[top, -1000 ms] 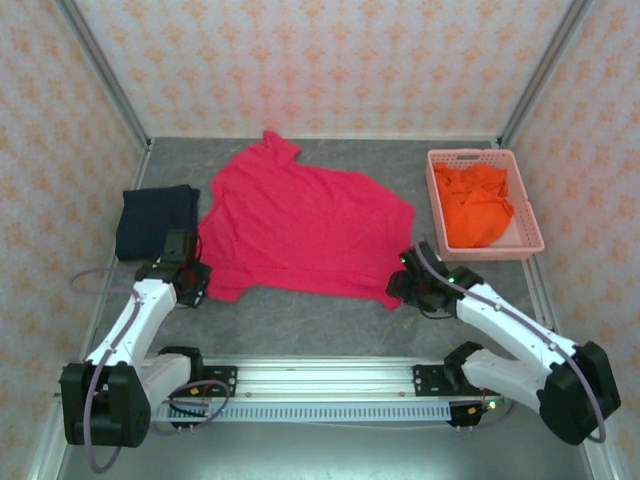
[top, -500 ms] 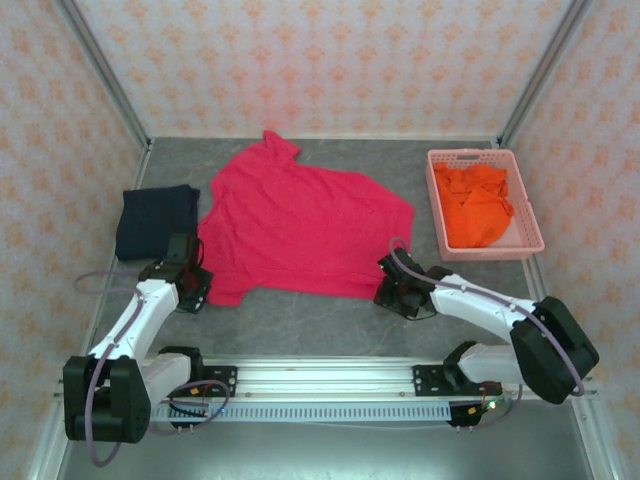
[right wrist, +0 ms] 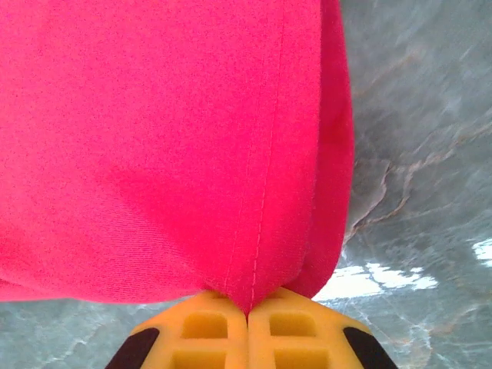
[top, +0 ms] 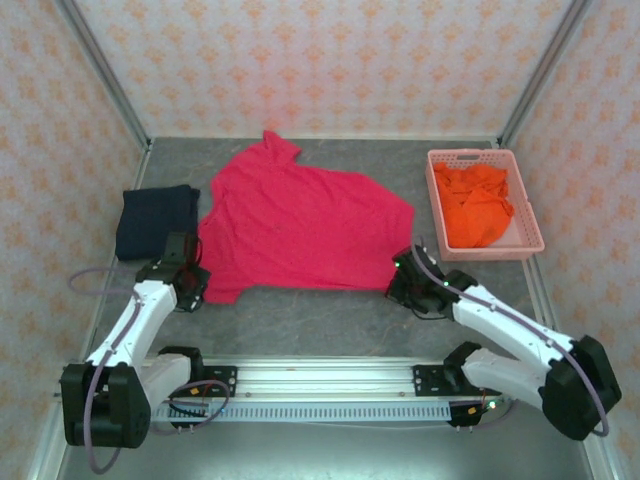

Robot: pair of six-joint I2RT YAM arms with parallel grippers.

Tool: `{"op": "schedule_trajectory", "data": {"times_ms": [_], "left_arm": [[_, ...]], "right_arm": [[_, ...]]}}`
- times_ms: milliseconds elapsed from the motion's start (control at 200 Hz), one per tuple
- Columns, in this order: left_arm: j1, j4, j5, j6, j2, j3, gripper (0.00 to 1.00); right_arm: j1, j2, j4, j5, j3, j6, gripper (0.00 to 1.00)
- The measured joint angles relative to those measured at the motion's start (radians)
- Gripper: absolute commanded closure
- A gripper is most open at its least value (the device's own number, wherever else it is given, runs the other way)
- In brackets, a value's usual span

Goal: Fold and stack the t-shirts

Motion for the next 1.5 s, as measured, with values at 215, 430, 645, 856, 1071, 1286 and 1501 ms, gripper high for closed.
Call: {"op": "schedule_trajectory", "data": {"times_ms": [215,430,645,856,1071,1286,1501], "left_arm": [[0.0,-0.041,-0.028,0.061,-0.001,0.145,1.0],[0.0,-0.06,-0.036,0.142,0.11,0.277,1.0],[-0.035,-0.056,-0.013,0.199,0.273,0.36,1.0],[-0.08,-0.058,-0.023,0.274,0.389,0.505,1.0],[-0.11,-0.056,-0.037,0.315,0.472,0.554,1.0],[-0.118,-0.056,-0.049,0.354,0.552,0.604,1.0],[-0.118,-0.055,-0.067,0.378,0.615,0.666,1.0]], "right_arm": [[-0.068,-0.055,-0.044,0.04,0.04,-0.038,1.0],[-0.136,-0.004,-0.034,0.043,0.109,-0.109,1.0],[-0.17,0.145,0.035,0.043,0.182,-0.177,1.0],[-0.188,0.251,0.074,0.043,0.235,-0.234,1.0],[-0.203,0.34,0.105,0.042,0.277,-0.275,1.0],[-0.233,0.411,0.143,0.035,0.315,-0.297,1.0],[-0.266,0.484,0.165,0.025,0.338,-0.317,1.0]]}}
